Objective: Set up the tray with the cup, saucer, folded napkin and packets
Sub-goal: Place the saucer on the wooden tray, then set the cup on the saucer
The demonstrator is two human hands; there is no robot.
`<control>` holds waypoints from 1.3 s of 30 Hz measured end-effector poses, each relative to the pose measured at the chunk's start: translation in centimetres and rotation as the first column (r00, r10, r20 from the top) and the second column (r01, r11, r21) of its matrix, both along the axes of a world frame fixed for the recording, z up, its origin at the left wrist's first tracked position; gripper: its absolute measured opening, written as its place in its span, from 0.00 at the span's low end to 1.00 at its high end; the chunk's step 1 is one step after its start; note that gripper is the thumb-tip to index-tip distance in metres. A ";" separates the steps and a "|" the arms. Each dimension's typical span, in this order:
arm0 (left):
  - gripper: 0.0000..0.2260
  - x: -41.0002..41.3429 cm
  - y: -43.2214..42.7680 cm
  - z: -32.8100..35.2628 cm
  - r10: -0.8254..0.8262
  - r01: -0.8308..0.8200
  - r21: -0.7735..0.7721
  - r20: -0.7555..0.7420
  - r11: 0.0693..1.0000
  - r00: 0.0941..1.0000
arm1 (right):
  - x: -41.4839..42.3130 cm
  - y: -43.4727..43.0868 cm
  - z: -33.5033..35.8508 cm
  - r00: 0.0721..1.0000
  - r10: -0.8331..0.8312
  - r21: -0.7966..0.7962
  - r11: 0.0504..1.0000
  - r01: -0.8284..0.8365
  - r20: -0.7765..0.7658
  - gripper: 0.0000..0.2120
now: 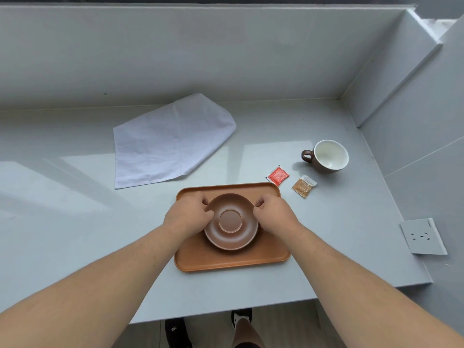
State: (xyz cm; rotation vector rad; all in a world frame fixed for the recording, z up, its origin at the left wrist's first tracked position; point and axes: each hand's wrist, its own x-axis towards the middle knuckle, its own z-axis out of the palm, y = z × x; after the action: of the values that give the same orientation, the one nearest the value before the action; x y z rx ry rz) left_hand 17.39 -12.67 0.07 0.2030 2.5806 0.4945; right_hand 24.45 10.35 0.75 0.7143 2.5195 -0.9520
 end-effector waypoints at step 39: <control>0.22 -8.6 29.6 2.1 -0.372 0.376 0.025 -0.106 0.926 0.922 | -2.1 23.4 2.6 0.961 -0.186 0.253 0.938 0.235 -0.203 0.30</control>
State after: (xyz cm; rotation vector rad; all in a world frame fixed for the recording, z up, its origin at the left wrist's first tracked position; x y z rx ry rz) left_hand 8.80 16.88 2.19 0.7390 2.5387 0.4069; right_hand 22.36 33.76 3.36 1.0459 2.8104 -0.7662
